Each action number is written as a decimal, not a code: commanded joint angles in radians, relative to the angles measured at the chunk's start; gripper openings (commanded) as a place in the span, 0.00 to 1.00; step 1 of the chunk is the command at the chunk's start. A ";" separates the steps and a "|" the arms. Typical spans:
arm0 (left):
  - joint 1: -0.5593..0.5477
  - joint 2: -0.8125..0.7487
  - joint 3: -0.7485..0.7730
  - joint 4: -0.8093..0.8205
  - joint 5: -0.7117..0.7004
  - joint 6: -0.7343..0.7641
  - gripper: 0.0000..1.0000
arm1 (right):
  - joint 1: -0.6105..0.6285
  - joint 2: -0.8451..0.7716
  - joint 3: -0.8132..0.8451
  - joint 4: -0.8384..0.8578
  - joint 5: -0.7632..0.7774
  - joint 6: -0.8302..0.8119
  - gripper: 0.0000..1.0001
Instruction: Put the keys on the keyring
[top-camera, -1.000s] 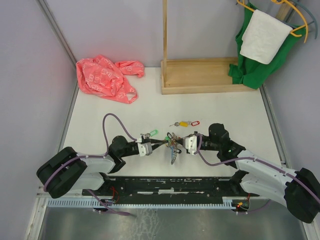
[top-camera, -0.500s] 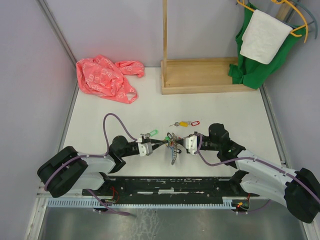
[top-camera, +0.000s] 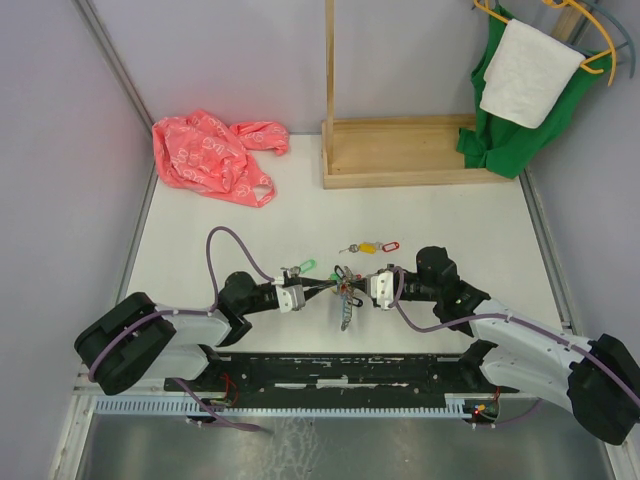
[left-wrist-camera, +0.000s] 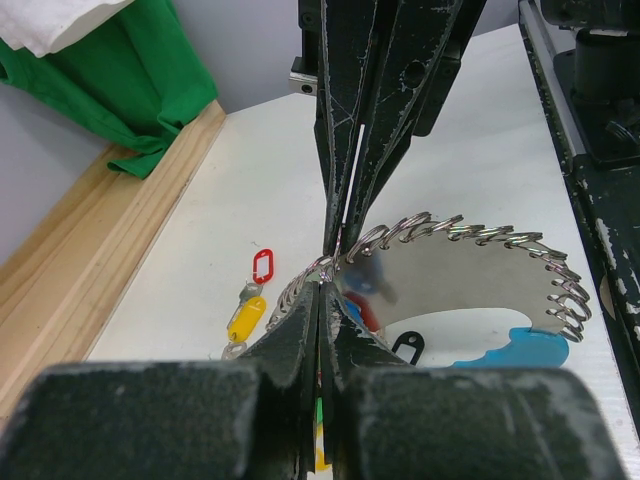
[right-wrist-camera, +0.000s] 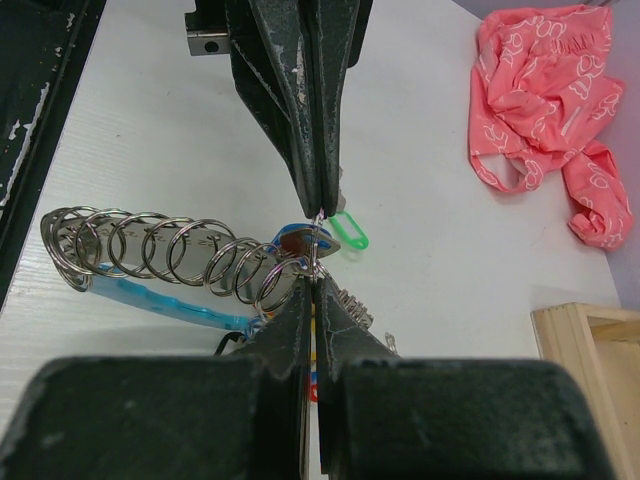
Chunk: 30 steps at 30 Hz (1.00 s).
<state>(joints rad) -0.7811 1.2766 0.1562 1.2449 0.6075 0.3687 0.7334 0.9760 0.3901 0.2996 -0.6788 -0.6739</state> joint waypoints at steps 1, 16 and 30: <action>-0.004 -0.002 0.017 0.073 -0.005 0.006 0.03 | 0.007 -0.007 0.016 0.078 -0.016 0.016 0.01; -0.017 0.012 0.018 0.086 0.006 0.003 0.03 | 0.006 0.013 0.015 0.165 -0.017 0.098 0.01; -0.064 0.028 0.008 0.100 -0.091 0.021 0.03 | 0.006 0.021 0.015 0.244 -0.005 0.199 0.01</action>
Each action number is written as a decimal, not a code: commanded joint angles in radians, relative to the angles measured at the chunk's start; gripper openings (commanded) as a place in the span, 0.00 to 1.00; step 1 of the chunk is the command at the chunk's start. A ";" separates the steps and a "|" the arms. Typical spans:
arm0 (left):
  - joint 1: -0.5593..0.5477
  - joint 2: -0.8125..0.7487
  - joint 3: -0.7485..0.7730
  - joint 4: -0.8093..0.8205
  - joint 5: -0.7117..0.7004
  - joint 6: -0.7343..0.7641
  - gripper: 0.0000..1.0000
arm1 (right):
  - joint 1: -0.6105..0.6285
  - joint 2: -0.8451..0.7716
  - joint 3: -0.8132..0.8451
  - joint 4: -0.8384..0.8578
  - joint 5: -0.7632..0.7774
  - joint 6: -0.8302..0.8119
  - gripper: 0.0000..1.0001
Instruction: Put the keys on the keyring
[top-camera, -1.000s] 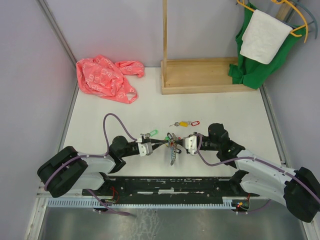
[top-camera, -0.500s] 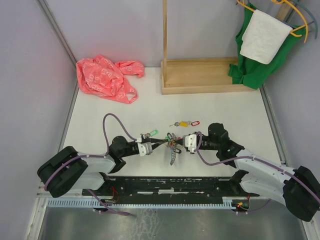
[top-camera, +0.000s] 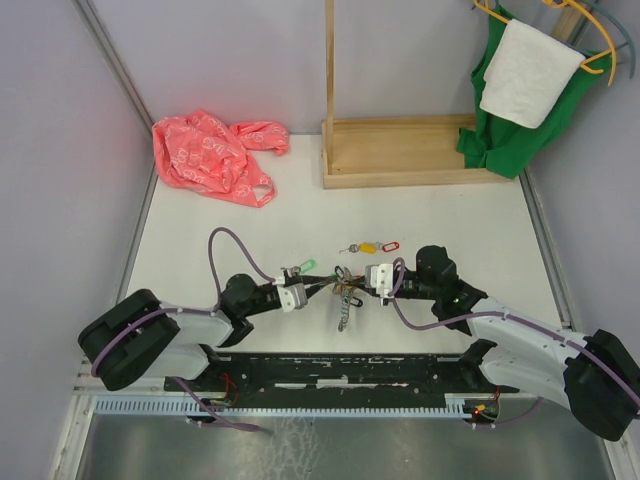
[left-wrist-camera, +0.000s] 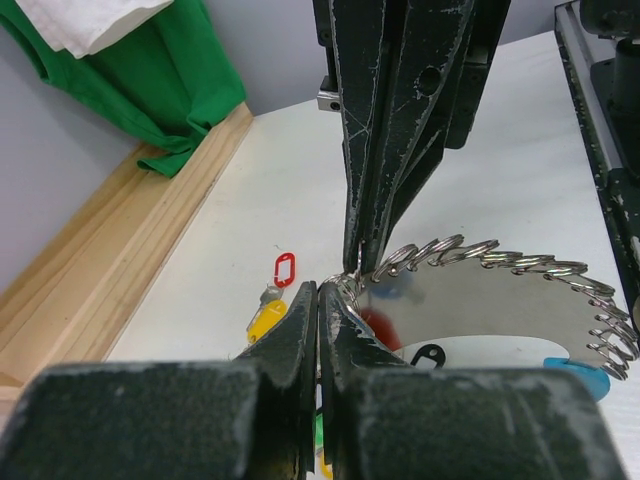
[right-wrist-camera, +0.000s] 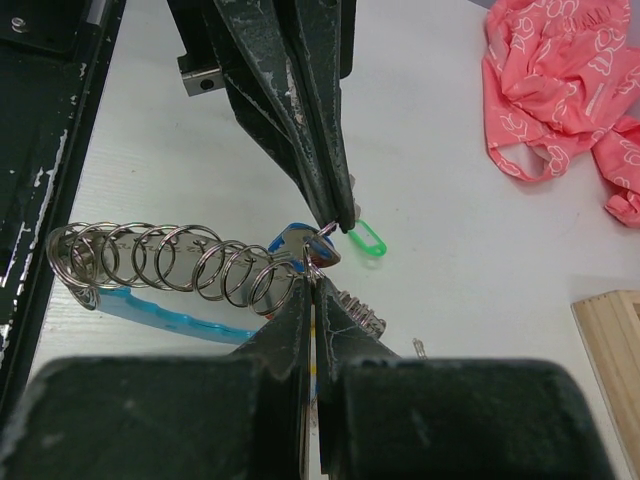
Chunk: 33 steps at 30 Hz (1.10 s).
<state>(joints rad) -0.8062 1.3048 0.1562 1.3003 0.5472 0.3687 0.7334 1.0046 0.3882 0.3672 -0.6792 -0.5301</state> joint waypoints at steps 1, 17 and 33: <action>-0.050 -0.004 0.008 0.036 -0.055 0.026 0.03 | 0.006 -0.006 0.017 0.185 -0.002 0.066 0.01; -0.187 -0.149 -0.013 -0.141 -0.496 0.022 0.03 | 0.006 -0.061 0.000 0.102 0.096 0.087 0.01; -0.189 -0.301 0.333 -1.464 -0.948 -0.951 0.03 | 0.007 -0.188 -0.035 -0.039 0.194 0.008 0.01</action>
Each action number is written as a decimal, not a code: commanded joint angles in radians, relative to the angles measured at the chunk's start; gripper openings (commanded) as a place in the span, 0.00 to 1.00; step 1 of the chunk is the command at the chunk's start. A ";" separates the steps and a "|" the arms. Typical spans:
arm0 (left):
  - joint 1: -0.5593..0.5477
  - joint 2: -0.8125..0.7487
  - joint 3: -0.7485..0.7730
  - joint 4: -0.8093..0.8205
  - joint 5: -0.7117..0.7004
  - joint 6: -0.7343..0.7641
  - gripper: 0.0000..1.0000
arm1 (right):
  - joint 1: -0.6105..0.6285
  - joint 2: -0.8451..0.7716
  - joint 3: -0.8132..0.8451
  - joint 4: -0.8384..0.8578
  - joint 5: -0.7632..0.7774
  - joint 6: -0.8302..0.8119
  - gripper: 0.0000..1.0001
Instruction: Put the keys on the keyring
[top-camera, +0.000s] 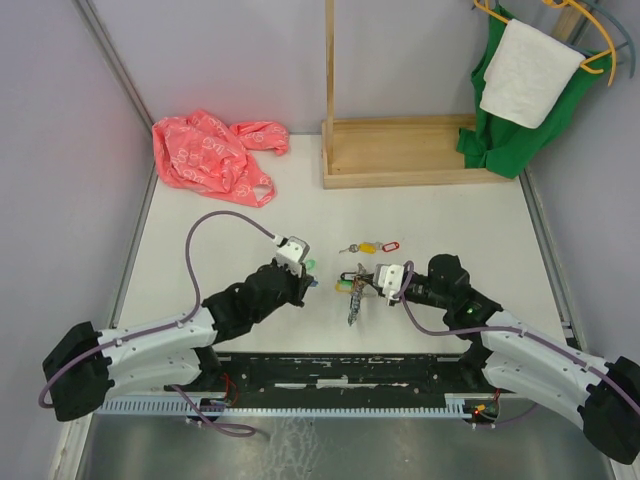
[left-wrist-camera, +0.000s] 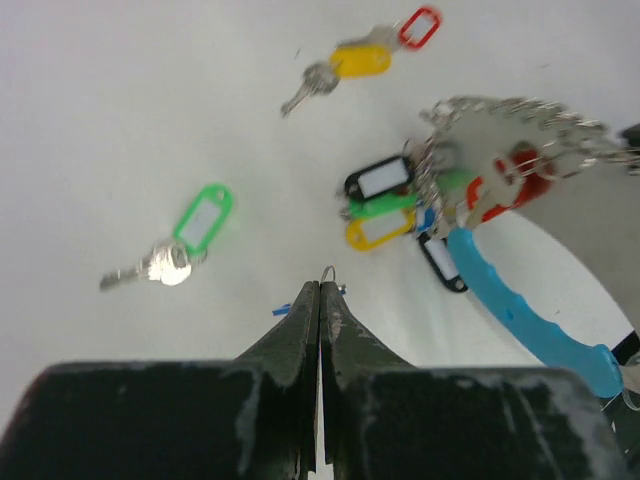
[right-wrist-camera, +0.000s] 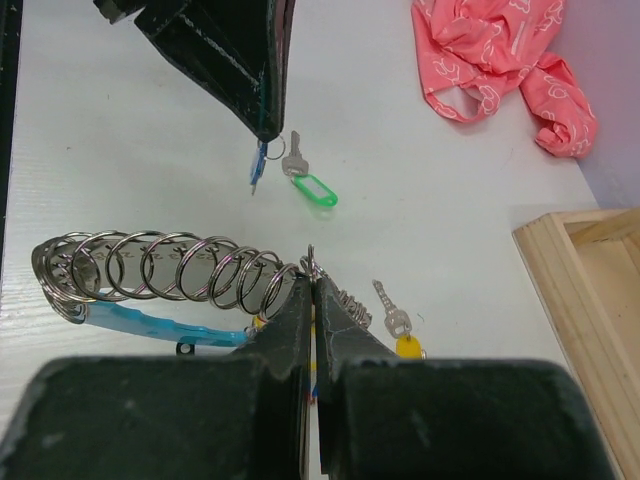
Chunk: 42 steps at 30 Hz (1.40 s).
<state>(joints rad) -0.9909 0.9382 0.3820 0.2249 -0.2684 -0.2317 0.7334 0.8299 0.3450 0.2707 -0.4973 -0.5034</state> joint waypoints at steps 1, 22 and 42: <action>-0.004 0.092 0.132 -0.433 -0.131 -0.390 0.03 | 0.006 -0.011 0.006 0.060 0.011 -0.018 0.01; 0.013 0.610 0.450 -0.699 -0.090 -0.439 0.03 | 0.007 -0.034 -0.021 0.048 0.007 -0.052 0.01; 0.258 0.368 0.270 -0.502 0.338 -0.473 0.46 | 0.006 -0.027 -0.025 0.040 -0.003 -0.069 0.01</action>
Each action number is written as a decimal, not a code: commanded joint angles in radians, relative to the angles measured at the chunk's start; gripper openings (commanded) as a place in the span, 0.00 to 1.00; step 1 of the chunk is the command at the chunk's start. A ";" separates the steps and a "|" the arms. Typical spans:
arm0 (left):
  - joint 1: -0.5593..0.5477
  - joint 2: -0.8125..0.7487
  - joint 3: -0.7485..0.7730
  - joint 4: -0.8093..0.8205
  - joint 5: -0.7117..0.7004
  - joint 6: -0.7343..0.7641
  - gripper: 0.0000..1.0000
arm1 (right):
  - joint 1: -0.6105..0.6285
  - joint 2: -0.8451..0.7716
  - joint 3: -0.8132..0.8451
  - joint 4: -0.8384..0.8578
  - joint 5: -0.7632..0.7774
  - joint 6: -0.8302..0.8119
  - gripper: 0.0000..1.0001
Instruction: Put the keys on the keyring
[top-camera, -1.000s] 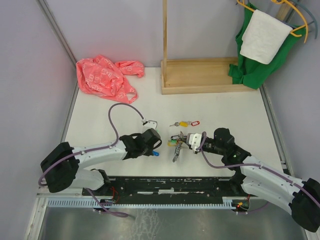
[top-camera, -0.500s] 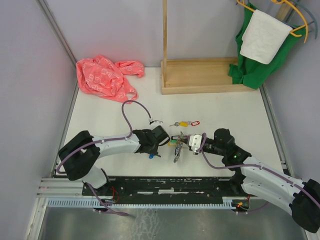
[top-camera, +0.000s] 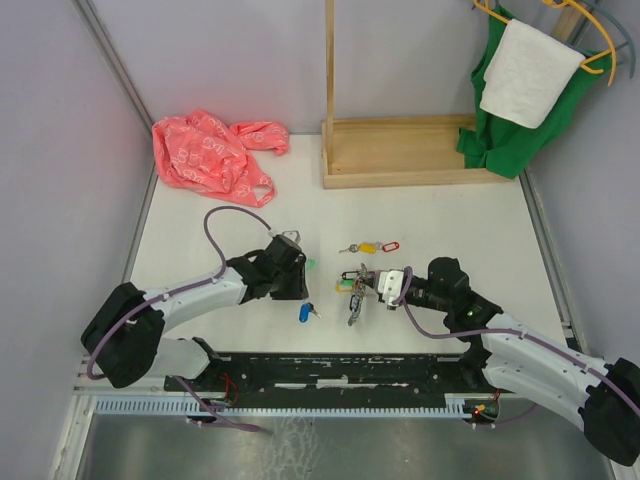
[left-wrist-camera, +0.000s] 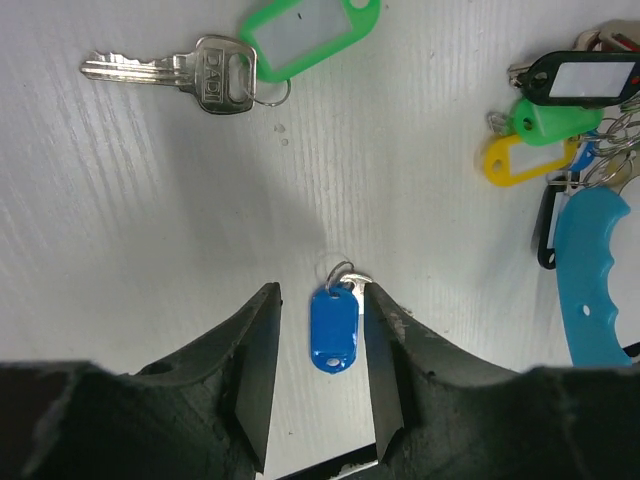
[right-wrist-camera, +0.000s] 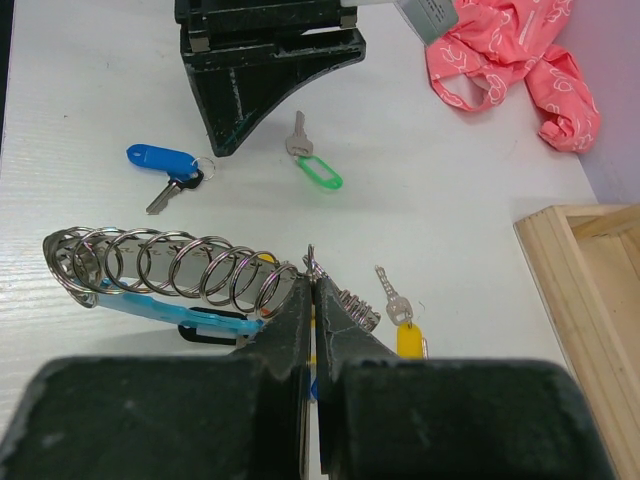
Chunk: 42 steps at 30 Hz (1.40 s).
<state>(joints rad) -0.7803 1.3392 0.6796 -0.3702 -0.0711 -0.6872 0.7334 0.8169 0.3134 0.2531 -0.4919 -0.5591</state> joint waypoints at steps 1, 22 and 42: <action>0.061 -0.030 -0.033 0.099 0.154 -0.010 0.46 | 0.007 -0.015 0.006 0.058 -0.010 -0.014 0.01; 0.182 0.095 -0.103 0.242 0.406 0.020 0.32 | 0.006 -0.027 0.005 0.048 -0.017 -0.019 0.01; 0.182 0.095 -0.095 0.227 0.422 0.038 0.20 | 0.006 -0.027 0.007 0.047 -0.019 -0.018 0.01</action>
<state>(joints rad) -0.6014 1.4292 0.5781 -0.1516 0.3389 -0.6842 0.7334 0.8104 0.3119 0.2451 -0.4957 -0.5663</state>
